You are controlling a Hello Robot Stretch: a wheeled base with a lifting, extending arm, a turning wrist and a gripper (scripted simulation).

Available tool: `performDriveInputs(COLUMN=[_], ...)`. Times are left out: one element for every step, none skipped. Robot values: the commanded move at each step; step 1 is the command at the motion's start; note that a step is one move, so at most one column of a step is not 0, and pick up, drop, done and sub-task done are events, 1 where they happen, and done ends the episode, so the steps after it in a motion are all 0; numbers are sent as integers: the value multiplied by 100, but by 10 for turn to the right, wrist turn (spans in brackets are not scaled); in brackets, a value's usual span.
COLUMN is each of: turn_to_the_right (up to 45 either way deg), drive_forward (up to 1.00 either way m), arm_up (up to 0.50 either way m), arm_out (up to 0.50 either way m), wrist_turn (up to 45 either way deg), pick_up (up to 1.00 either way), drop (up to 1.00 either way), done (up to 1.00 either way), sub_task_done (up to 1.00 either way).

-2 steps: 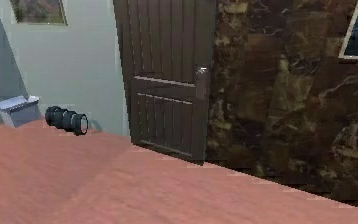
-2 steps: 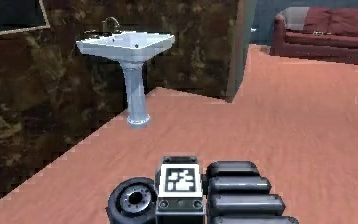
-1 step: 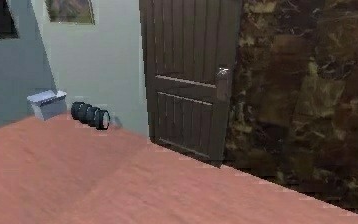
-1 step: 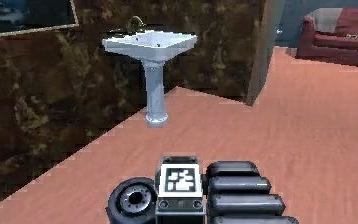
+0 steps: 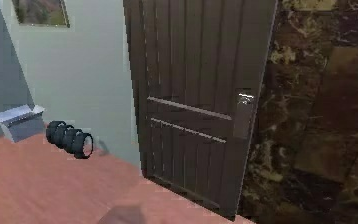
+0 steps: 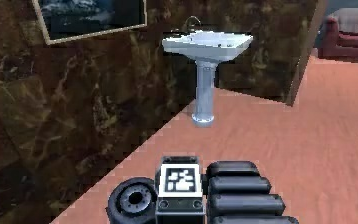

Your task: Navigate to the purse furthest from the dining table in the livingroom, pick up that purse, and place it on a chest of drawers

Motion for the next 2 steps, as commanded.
performDriveInputs(turn_to_the_right=[-450, -60], drive_forward=[0, 0], arm_up=[0, 0], arm_out=[0, 0], wrist_turn=[0, 0], pick_up=[0, 0], drop=[0, 0], done=[0, 0], sub_task_done=[0, 0])
